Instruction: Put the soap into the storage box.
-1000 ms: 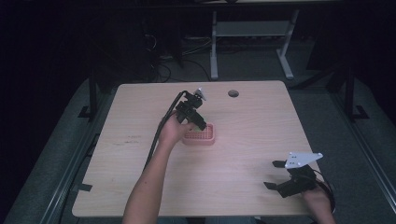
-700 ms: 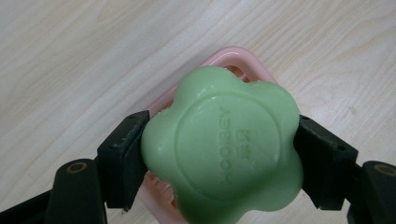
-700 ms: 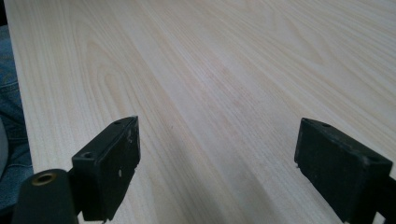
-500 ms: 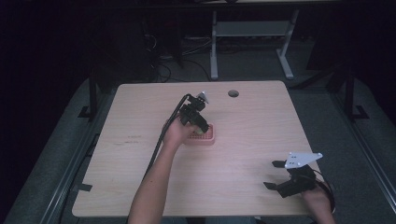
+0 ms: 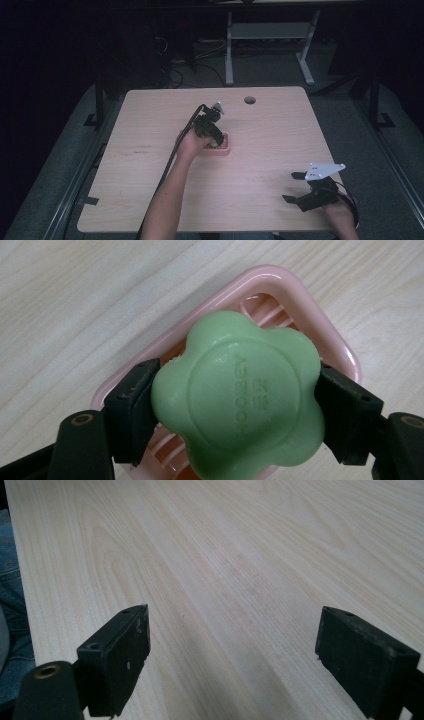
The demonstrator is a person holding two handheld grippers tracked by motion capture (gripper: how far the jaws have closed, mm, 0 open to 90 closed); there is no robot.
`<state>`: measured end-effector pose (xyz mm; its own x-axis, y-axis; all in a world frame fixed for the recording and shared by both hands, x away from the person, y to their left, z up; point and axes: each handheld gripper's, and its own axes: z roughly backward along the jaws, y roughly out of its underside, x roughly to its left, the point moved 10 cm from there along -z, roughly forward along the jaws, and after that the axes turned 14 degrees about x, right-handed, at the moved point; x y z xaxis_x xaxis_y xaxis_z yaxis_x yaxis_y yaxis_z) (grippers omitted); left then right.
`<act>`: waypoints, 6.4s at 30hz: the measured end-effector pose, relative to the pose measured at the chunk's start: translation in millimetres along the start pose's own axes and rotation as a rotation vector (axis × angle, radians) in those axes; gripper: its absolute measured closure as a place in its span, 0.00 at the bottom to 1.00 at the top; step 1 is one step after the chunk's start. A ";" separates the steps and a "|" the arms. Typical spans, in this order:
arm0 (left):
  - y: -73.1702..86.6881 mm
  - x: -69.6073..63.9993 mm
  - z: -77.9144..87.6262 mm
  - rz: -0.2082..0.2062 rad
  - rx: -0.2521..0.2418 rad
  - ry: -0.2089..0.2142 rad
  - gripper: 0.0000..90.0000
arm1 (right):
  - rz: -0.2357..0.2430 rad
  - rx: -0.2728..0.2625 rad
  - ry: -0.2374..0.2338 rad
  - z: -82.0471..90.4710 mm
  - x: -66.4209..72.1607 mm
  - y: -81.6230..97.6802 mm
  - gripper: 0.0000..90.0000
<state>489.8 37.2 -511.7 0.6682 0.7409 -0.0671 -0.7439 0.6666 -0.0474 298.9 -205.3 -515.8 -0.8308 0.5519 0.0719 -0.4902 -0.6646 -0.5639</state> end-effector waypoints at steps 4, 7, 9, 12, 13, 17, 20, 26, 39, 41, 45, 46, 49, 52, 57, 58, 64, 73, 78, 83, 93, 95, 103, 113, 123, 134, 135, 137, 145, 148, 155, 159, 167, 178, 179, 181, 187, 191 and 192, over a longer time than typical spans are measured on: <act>-0.6 -1.9 -2.1 -0.007 -0.001 0.002 0.29 | 0.003 -0.003 0.001 0.2 -0.5 0.0 0.15; 0.1 -3.8 -5.0 -0.012 0.005 -0.005 0.29 | 0.000 -0.001 0.000 0.1 0.1 0.0 0.15; 0.2 -3.2 -6.0 -0.009 0.006 -0.007 0.29 | 0.000 0.001 0.000 -0.1 0.2 0.2 0.15; 0.0 -3.5 -6.1 -0.008 0.005 0.000 0.29 | 0.001 -0.001 0.002 0.6 -0.1 0.1 0.15; -0.5 -4.0 -6.2 -0.004 0.000 0.000 0.29 | 0.001 -0.001 0.003 0.5 -0.2 0.2 0.15; 1.6 -2.4 -7.2 -0.008 0.017 -0.011 0.29 | 0.001 0.000 0.000 -0.1 0.2 0.1 0.15; 2.8 -2.1 -7.5 -0.007 0.016 -0.008 0.29 | 0.004 0.000 0.002 0.1 0.4 0.0 0.15; 4.3 -2.2 -8.6 0.007 -0.011 0.008 0.29 | 0.008 0.004 0.001 -0.5 1.1 -0.1 0.15; 7.7 -0.7 -1.6 0.005 -0.031 0.029 0.25 | 0.011 0.004 0.001 -0.9 1.6 -0.5 0.15; 8.0 -1.1 -0.4 0.012 -0.038 0.031 0.25 | 0.011 0.005 0.001 -1.0 1.7 -0.4 0.15; 9.2 -1.4 1.2 0.007 -0.040 0.029 0.25 | 0.014 0.005 0.002 -1.1 1.5 -0.4 0.15; 10.4 -0.9 2.5 0.003 -0.040 0.027 0.25 | 0.013 0.005 0.002 -1.1 1.5 -0.4 0.15; 11.6 -1.2 4.1 0.003 -0.044 0.025 0.25 | 0.013 0.005 0.002 -1.2 1.7 -0.3 0.15; 12.9 -1.2 6.2 -0.003 -0.044 0.018 0.25 | 0.008 0.007 0.002 -1.6 1.7 0.0 0.15; 14.4 -0.3 9.7 -0.010 -0.052 0.011 0.24 | 0.009 0.008 0.002 -1.8 1.5 0.1 0.15; 14.5 -0.8 10.8 -0.010 -0.061 0.016 0.24 | 0.012 0.010 0.002 -2.3 2.1 -0.1 0.15; 19.1 -0.9 18.0 -0.007 -0.082 0.029 0.25 | 0.002 0.014 -0.001 -2.6 2.2 0.7 0.15; 28.6 -2.1 23.4 -0.028 -0.091 0.006 0.25 | 0.002 0.026 -0.004 -5.1 4.2 0.5 0.15; 33.7 -2.9 24.8 -0.025 -0.100 0.016 0.24 | 0.010 0.027 0.001 -5.3 2.9 2.0 0.15; 42.2 -3.3 27.9 -0.031 -0.110 0.015 0.24 | -0.005 0.019 0.007 -3.1 0.4 3.2 0.15; 62.5 -5.5 35.1 -0.040 -0.119 0.002 0.24 | -0.003 0.030 0.007 -5.5 1.4 3.2 0.15; 66.3 -5.3 34.7 -0.036 -0.120 0.011 0.23 | -0.008 0.030 0.006 -5.8 1.4 3.3 0.15; 82.8 -6.3 35.8 -0.045 -0.130 0.016 0.23 | -0.026 0.022 0.009 -3.7 -2.5 4.7 0.15; 99.5 -11.0 36.1 -0.058 -0.142 0.033 0.23 | -0.021 0.028 0.020 -5.2 -3.6 4.7 0.15; 113.5 -15.0 38.4 -0.059 -0.159 0.044 0.23 | -0.042 0.024 0.036 -2.5 -7.4 5.9 0.15; 134.1 -17.0 38.8 -0.067 -0.176 0.033 0.23 | -0.056 0.029 0.086 -3.2 -11.4 5.9 0.15; 135.9 -17.9 38.7 -0.064 -0.176 0.039 0.23 | -0.055 0.030 0.087 -3.3 -11.4 6.0 0.15; 138.9 -18.0 38.5 -0.067 -0.183 0.034 0.23 | -0.057 0.031 0.086 -3.3 -11.4 6.1 0.15; 156.3 -18.6 34.7 -0.054 -0.190 0.037 0.23 | -0.055 0.044 0.086 -4.8 -10.9 6.8 0.15; 162.7 -18.1 33.9 -0.054 -0.195 0.041 0.23 | -0.051 0.046 0.087 -5.5 -11.2 7.1 0.15; 175.6 -18.6 34.2 -0.054 -0.208 0.042 0.23 | -0.054 0.049 0.091 -5.7 -11.1 7.4 0.15; 181.7 -20.7 32.7 -0.043 -0.214 0.047 0.23 | -0.058 0.053 0.089 -6.5 -10.5 7.6 0.15; 192.1 -22.0 29.9 -0.044 -0.224 0.054 0.23 | -0.060 0.053 0.087 -7.4 -11.7 8.6 0.15; 209.6 -20.5 22.7 -0.034 -0.235 0.056 0.23 | -0.073 0.060 0.087 -9.0 -12.5 9.6 0.15; 211.5 -20.4 22.0 -0.030 -0.239 0.059 0.23 | -0.071 0.063 0.086 -9.7 -12.4 10.0 0.15; 217.9 -17.8 20.0 -0.020 -0.248 0.064 0.23 | -0.070 0.067 0.088 -10.4 -12.2 10.1 0.15; 230.2 -14.7 17.7 -0.001 -0.269 0.047 0.23 | -0.075 0.072 0.084 -12.2 -11.5 10.2 0.15; 237.2 -19.3 17.2 -0.008 -0.334 0.030 0.23 | -0.073 0.070 0.086 -12.9 -11.3 9.3 0.15; 239.0 -21.4 15.3 -0.009 -0.338 0.040 0.24 | -0.069 0.068 0.086 -12.8 -11.0 8.6 0.15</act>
<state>297.8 181.9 -506.3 0.6786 0.7271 -0.1040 -0.7036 0.6030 -0.3758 307.3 -210.6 -532.0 -0.7703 0.6367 0.0366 -0.5647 -0.6543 -0.5029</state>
